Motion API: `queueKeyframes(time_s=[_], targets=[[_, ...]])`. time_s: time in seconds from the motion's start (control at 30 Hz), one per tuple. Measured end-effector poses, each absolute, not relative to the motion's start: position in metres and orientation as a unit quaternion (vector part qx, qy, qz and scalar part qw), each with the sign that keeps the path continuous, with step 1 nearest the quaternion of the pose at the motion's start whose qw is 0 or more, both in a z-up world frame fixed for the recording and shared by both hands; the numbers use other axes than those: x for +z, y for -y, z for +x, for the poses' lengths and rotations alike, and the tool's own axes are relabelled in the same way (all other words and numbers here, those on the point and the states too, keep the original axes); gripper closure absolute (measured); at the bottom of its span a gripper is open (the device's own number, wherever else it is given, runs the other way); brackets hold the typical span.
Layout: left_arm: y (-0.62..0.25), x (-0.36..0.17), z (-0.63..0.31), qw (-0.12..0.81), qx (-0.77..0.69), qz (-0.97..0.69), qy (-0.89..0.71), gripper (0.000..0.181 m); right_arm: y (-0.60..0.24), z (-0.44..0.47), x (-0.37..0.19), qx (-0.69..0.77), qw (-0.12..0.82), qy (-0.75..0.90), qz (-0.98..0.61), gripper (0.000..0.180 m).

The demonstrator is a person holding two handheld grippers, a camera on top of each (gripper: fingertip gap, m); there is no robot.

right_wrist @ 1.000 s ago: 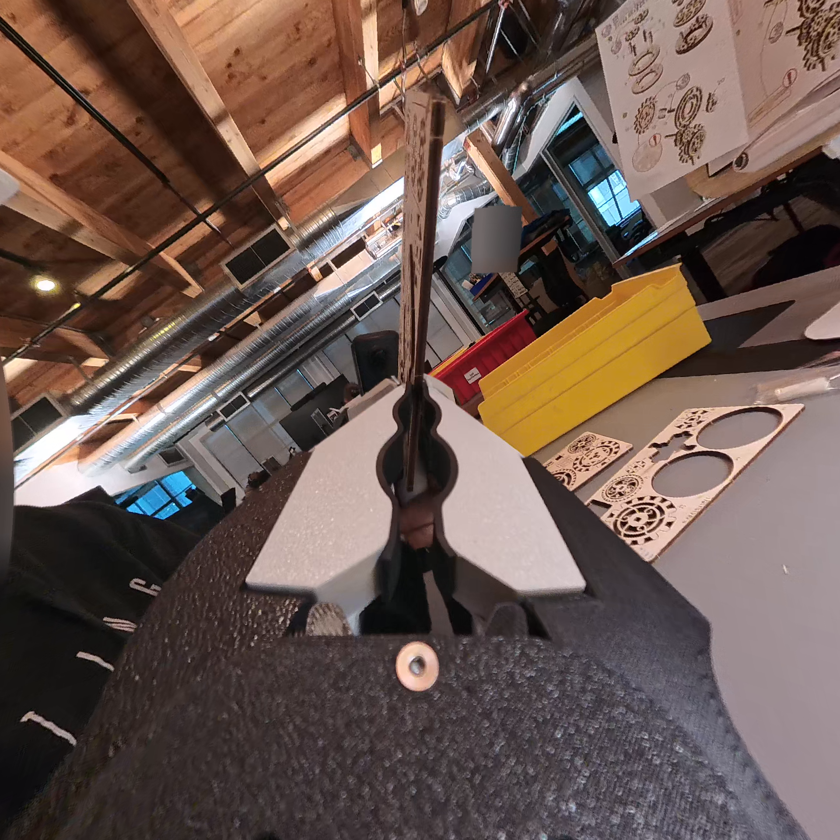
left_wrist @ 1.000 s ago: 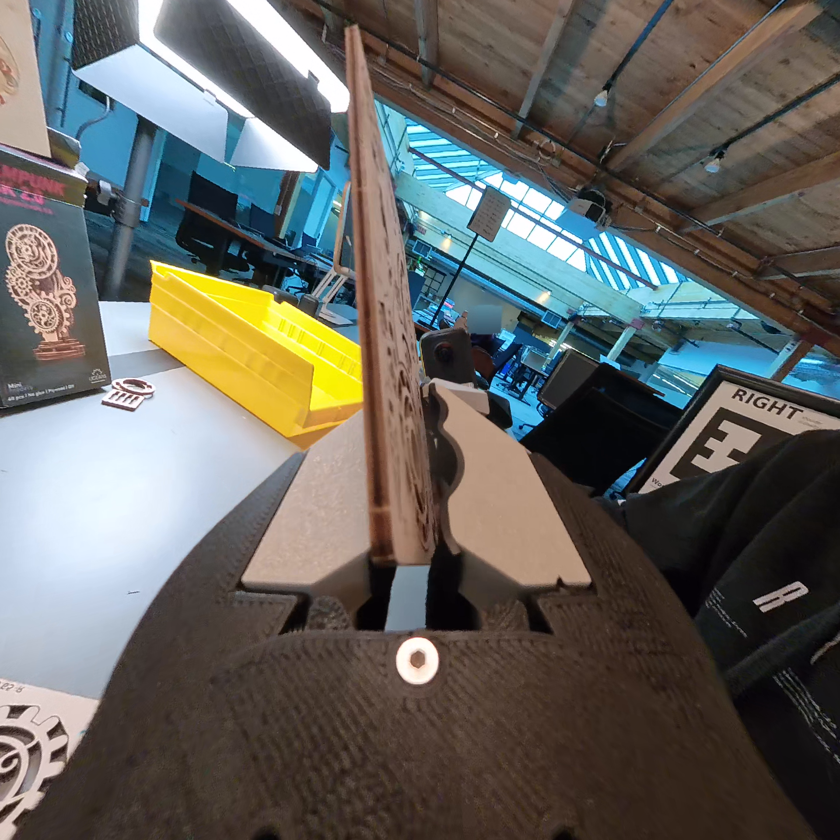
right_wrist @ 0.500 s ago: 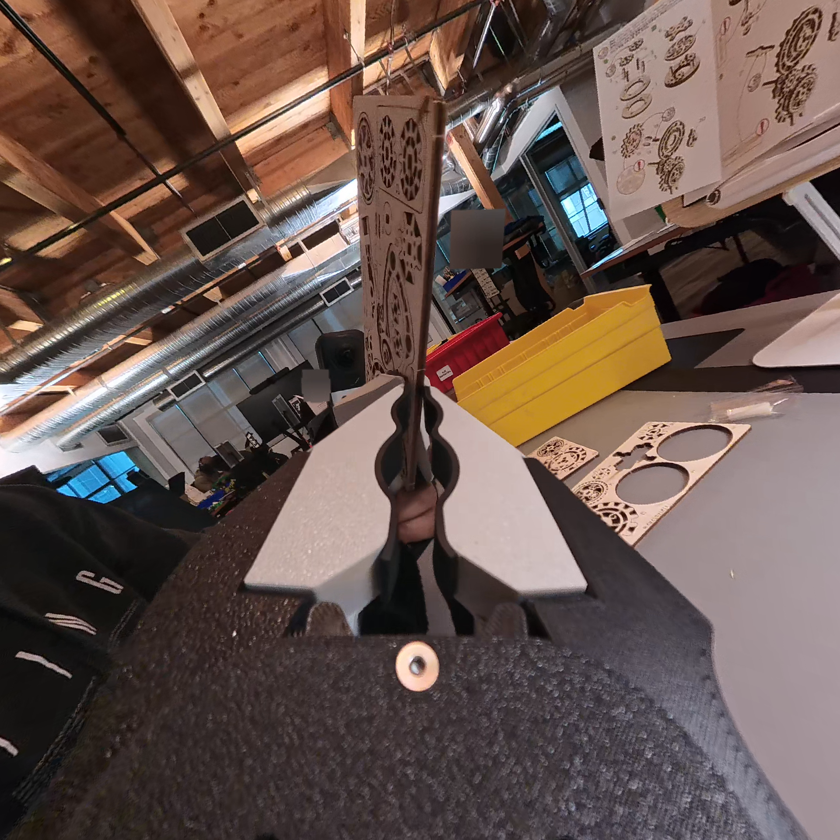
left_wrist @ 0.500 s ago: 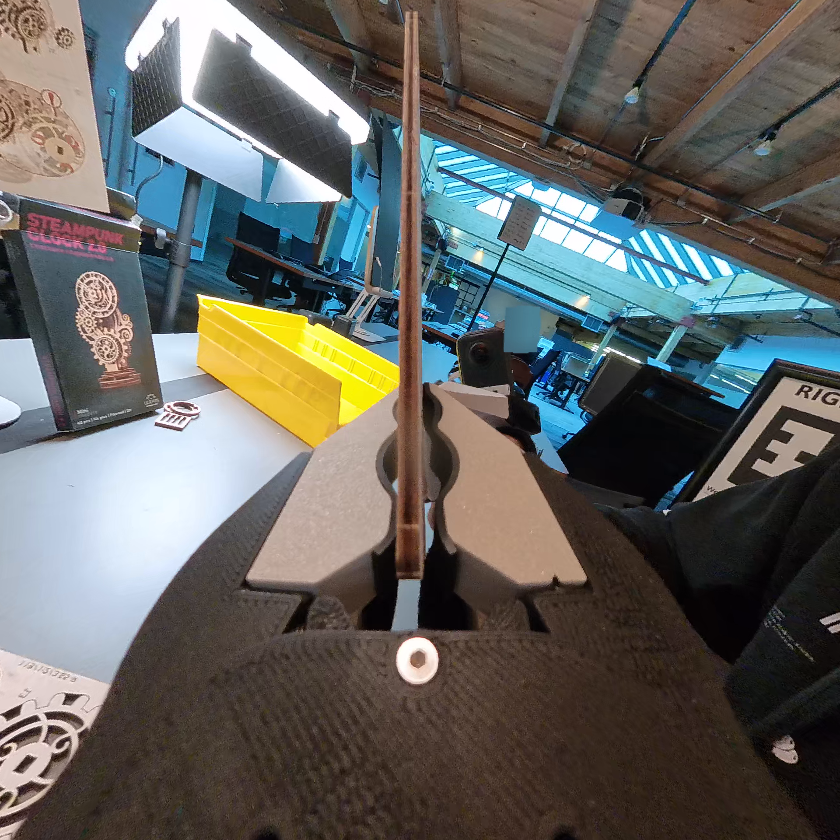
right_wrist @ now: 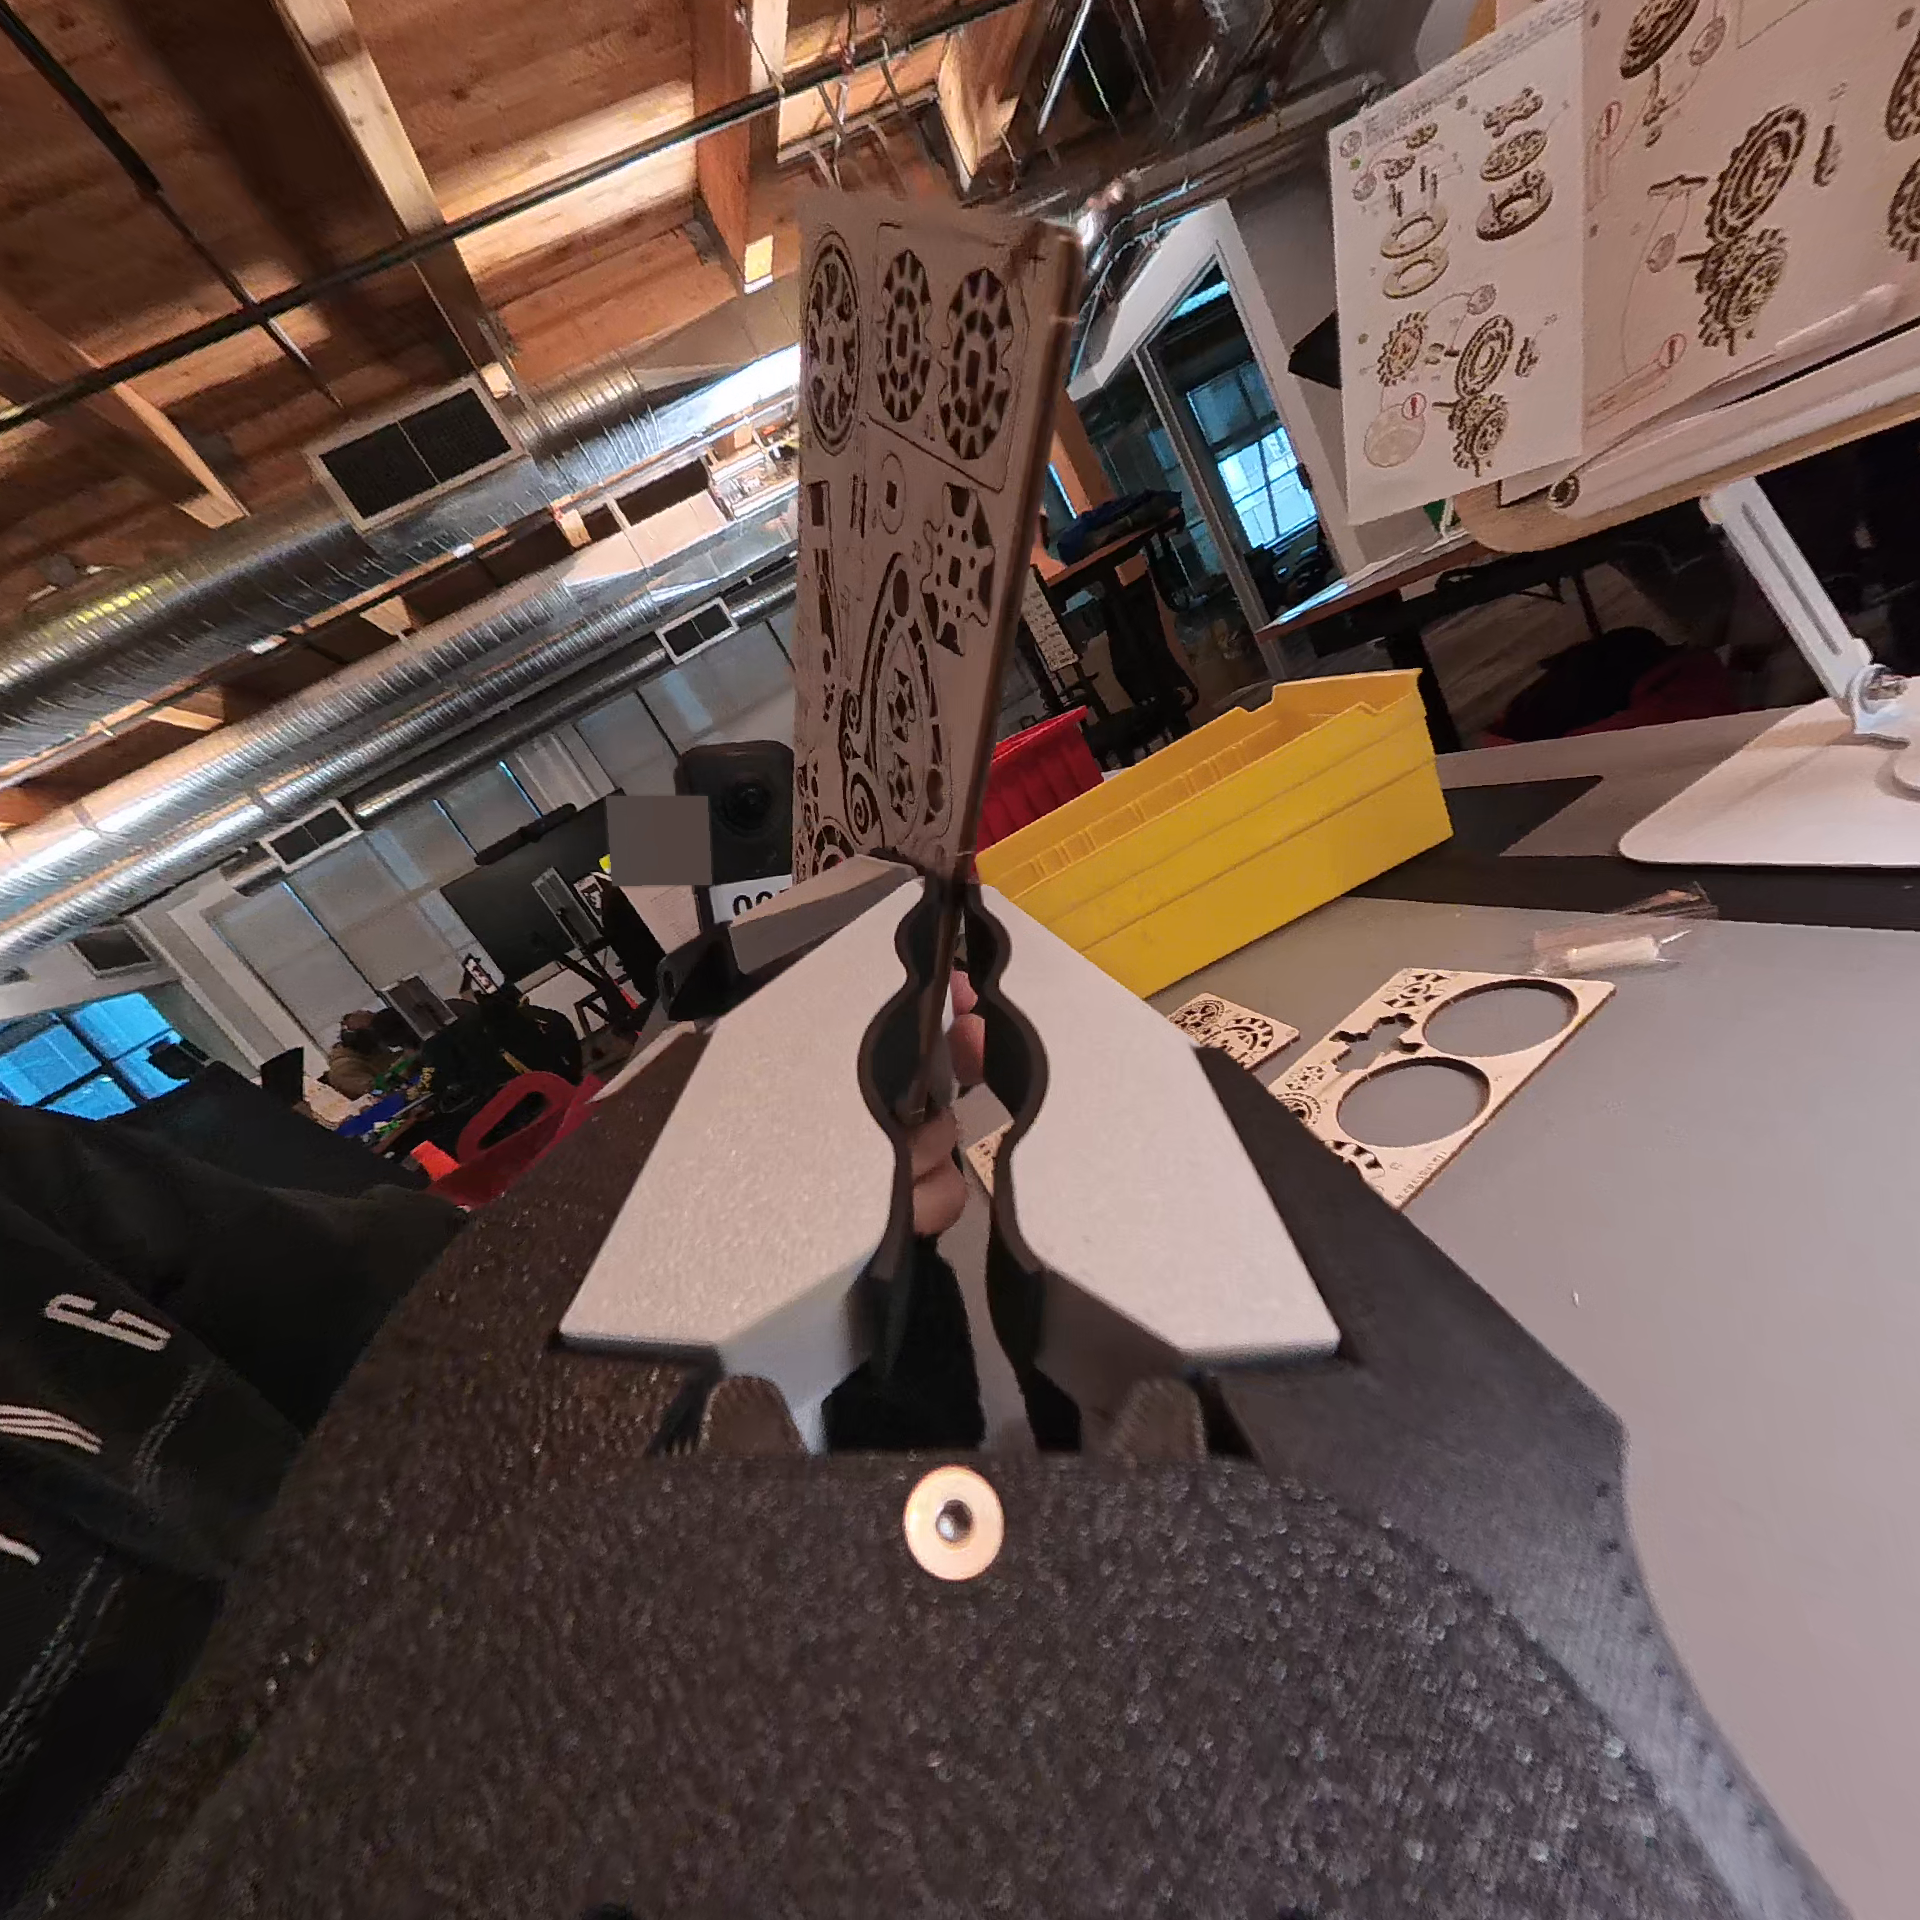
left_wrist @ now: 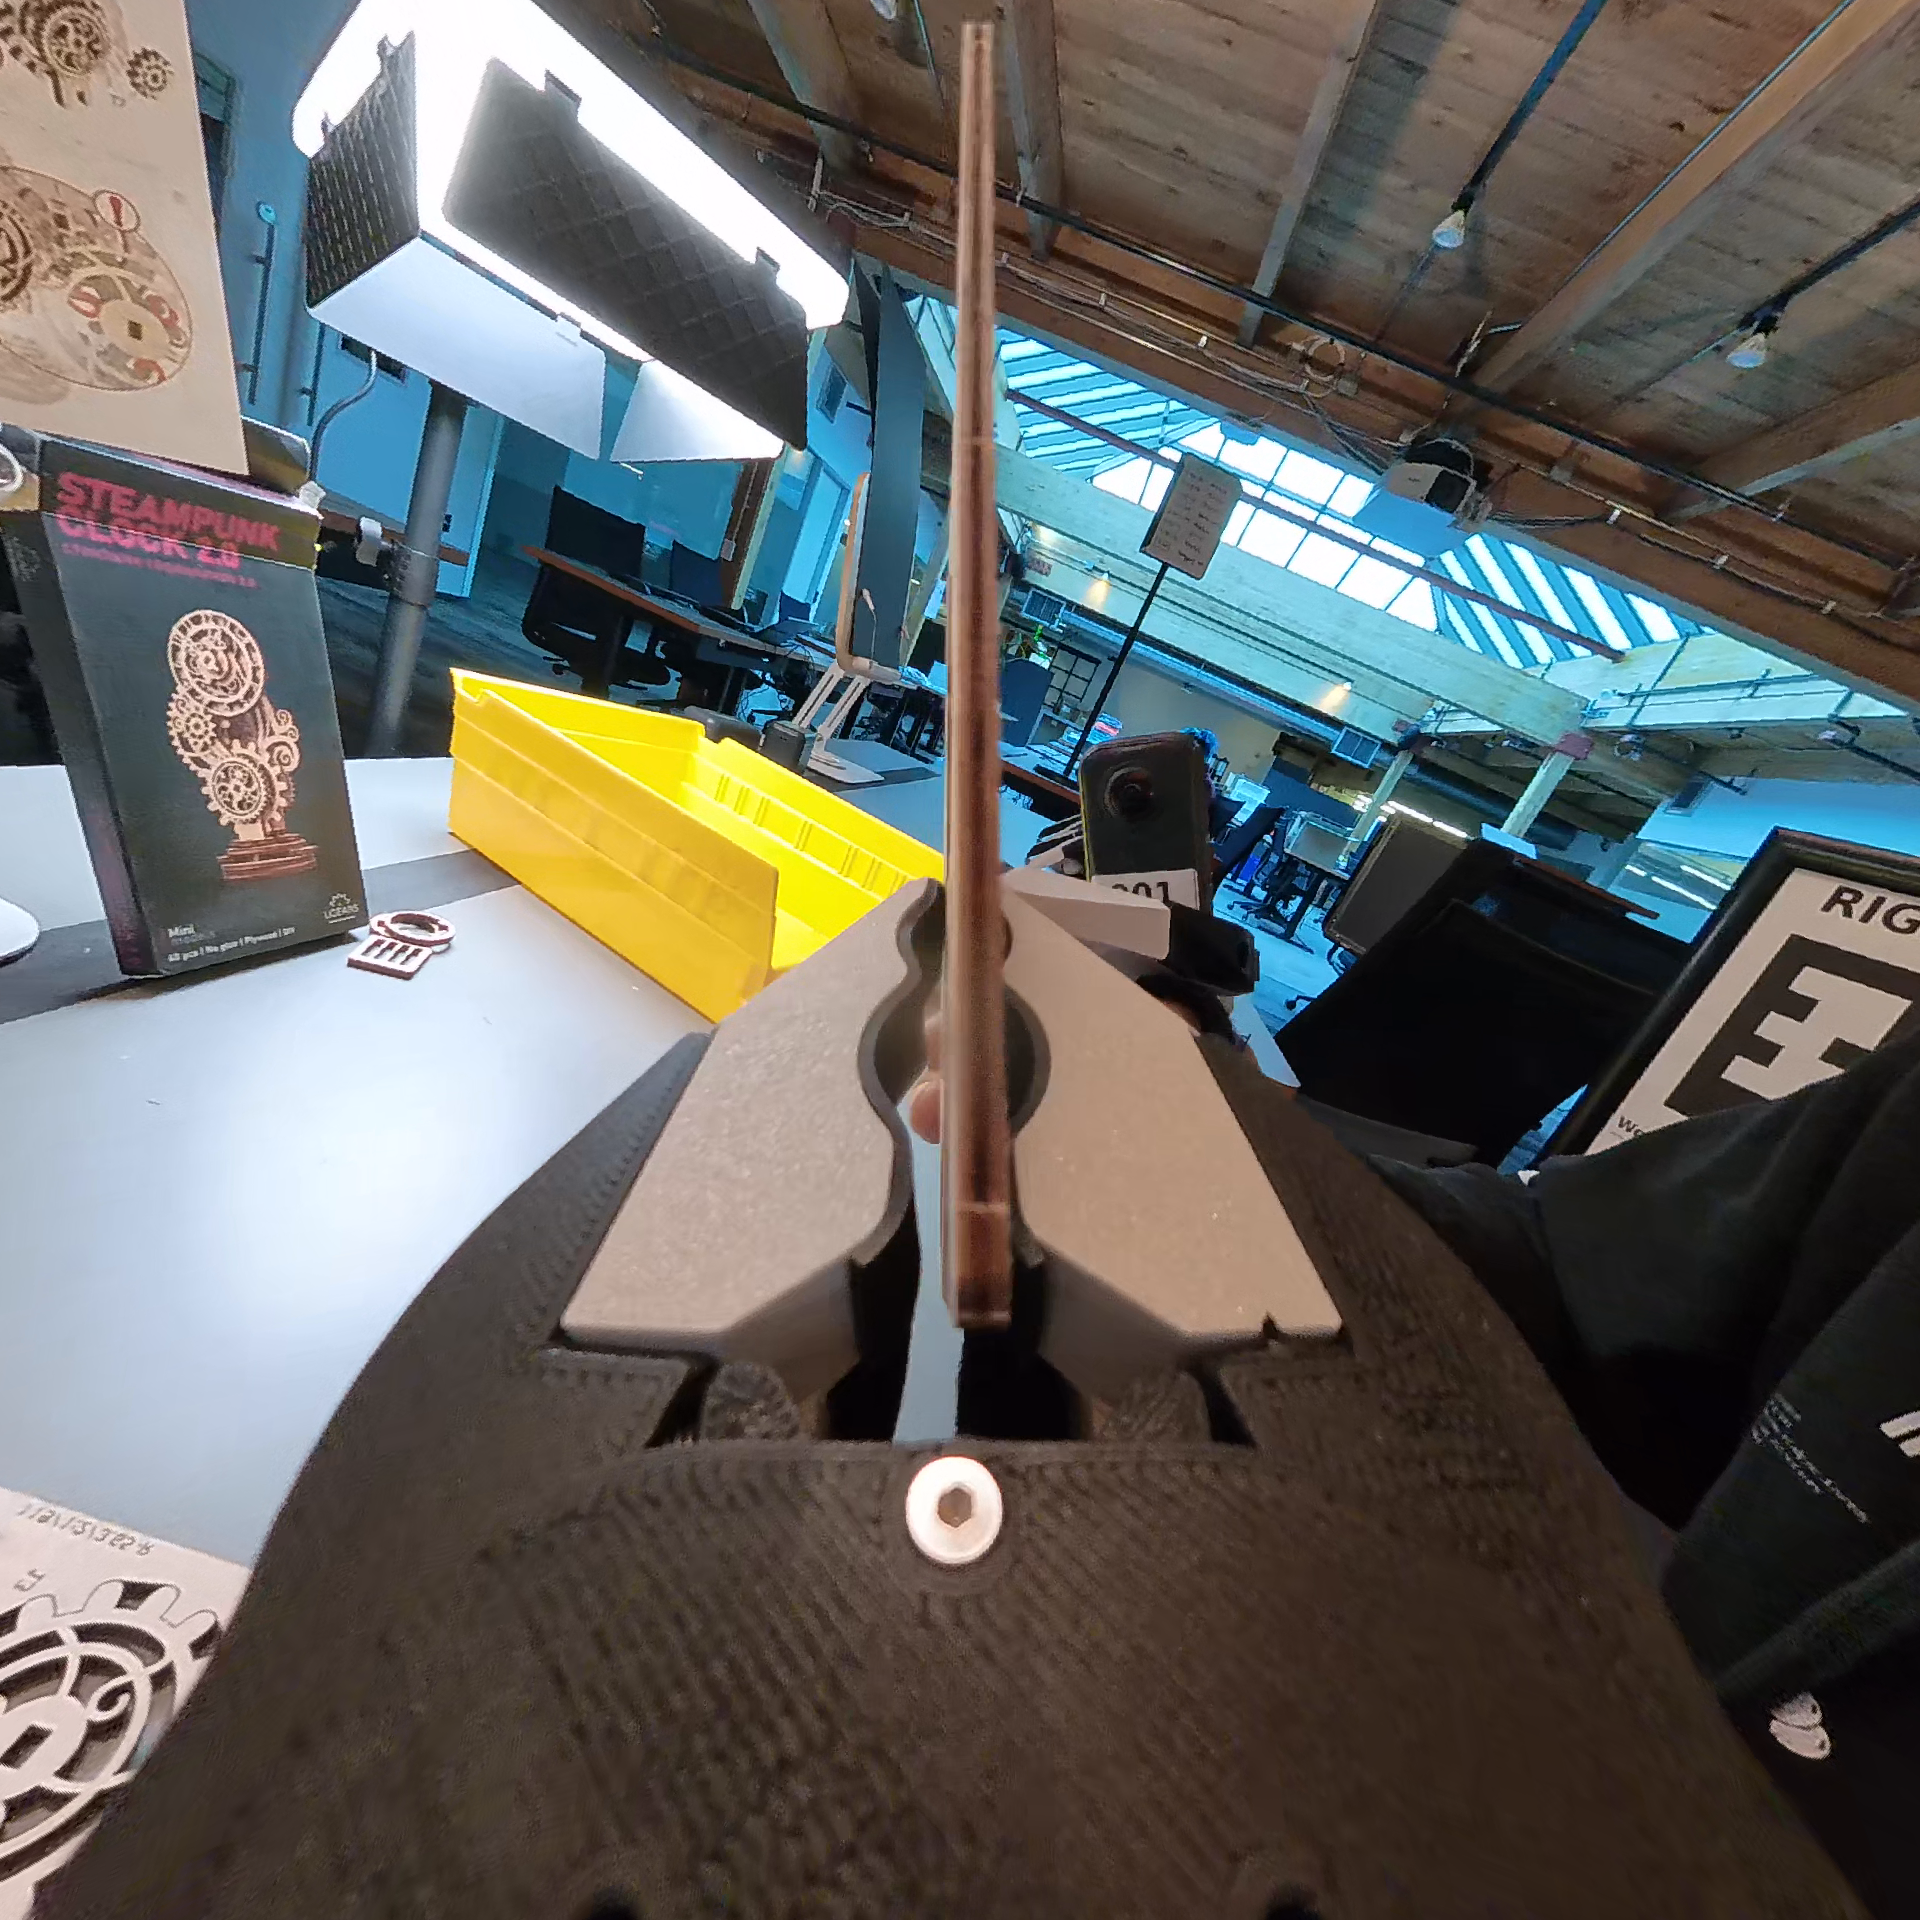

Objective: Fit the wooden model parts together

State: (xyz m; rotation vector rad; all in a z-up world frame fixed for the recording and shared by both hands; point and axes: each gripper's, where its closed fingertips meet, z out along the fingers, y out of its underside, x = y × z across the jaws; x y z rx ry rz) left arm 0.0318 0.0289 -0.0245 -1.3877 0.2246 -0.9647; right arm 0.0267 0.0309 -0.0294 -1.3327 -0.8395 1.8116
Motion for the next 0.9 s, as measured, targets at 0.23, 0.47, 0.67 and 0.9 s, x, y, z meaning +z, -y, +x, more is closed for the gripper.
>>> queueKeyframes(time_s=[0.23,0.47,0.67,0.9], targets=[[-0.028,-0.022,0.034,0.678,-0.389,-0.612,-0.119,0.178,-0.030,0.028,-0.027,0.692,0.384,0.311,-0.526,0.179],[-0.027,-0.019,0.034,0.683,-0.375,-0.612,-0.135,0.178,-0.030,0.029,-0.023,0.685,0.409,0.291,-0.529,0.179],[-0.024,-0.015,0.036,0.678,-0.406,-0.597,-0.138,0.178,-0.027,0.031,-0.018,0.676,0.436,0.291,-0.518,0.179],[-0.024,-0.013,0.031,0.673,-0.446,-0.579,-0.113,0.179,-0.022,0.026,-0.025,0.723,0.357,0.292,-0.514,0.175]])
